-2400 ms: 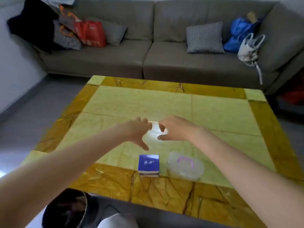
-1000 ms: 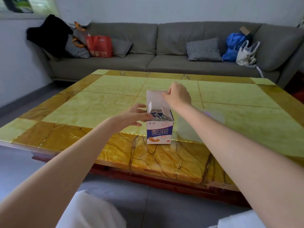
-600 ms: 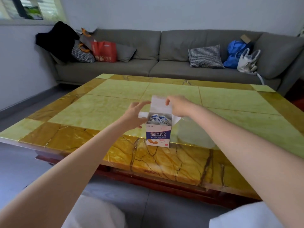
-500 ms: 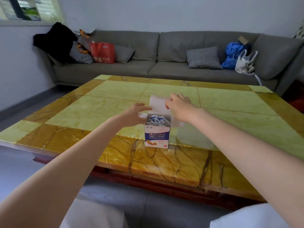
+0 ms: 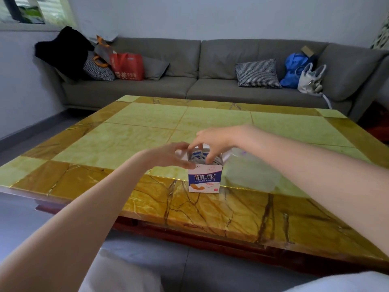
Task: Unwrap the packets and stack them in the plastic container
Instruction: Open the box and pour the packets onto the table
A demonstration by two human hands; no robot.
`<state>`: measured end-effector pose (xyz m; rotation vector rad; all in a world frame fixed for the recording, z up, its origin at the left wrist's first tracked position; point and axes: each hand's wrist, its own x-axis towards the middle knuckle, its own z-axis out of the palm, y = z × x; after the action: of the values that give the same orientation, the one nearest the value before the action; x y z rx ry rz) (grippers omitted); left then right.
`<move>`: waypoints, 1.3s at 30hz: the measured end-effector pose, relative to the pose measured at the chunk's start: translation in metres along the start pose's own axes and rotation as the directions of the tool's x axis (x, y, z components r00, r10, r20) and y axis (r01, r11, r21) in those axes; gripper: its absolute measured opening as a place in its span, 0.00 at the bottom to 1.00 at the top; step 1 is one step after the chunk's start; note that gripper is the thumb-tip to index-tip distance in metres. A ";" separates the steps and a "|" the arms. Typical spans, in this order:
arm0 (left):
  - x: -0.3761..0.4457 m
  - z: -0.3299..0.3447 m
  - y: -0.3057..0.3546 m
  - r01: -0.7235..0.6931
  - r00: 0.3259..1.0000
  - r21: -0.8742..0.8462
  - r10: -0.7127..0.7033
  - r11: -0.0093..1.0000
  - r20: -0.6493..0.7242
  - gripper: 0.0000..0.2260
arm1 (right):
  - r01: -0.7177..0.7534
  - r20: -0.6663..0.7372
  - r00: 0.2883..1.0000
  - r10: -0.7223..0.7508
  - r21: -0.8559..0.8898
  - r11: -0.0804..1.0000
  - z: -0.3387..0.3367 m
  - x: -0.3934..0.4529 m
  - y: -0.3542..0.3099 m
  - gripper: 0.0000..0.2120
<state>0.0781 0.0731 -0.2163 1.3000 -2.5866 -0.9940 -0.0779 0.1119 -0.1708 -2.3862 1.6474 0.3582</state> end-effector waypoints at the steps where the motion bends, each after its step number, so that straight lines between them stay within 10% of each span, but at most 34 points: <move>1: 0.000 0.000 -0.001 -0.007 1.000 0.007 0.007 1.000 -0.005 0.30 | -0.002 0.025 1.000 0.002 0.013 1.000 -0.002 0.002 -0.001 0.29; 12: 0.006 0.007 -0.013 -0.046 0.998 -0.101 0.040 0.994 -0.056 0.32 | -0.011 0.258 0.965 0.050 -0.150 0.989 0.010 0.027 -0.016 0.17; 21: 0.007 0.004 -0.018 -0.042 0.980 -0.027 0.036 0.999 -0.198 0.34 | -0.073 -0.186 0.978 0.096 0.130 0.989 0.017 0.024 -0.006 0.10; 26: 0.003 -0.012 -0.023 0.056 0.943 0.041 -0.039 0.998 -0.331 0.33 | -0.084 -0.416 0.880 0.228 0.338 0.937 -0.010 0.013 0.007 0.06; 31: 0.004 -0.029 -0.026 0.124 0.900 0.044 -0.094 0.991 -0.425 0.32 | -0.138 -0.607 0.611 0.508 0.550 0.824 -0.006 0.010 0.023 0.12; 35: 0.002 -0.042 -0.039 0.255 0.824 0.105 -0.160 0.961 -0.543 0.34 | -0.183 -0.501 0.485 0.716 0.743 0.644 0.015 0.011 0.022 0.20; 39: 0.000 -0.043 -0.047 0.300 0.769 0.131 -0.159 0.945 -0.619 0.34 | -0.240 -0.280 0.559 0.781 0.846 0.475 0.061 0.032 0.004 0.12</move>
<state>0.1260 0.0308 -0.2098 1.6816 -2.1035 -0.2189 -0.0755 0.1015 -0.2388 -1.2916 2.2349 -1.0383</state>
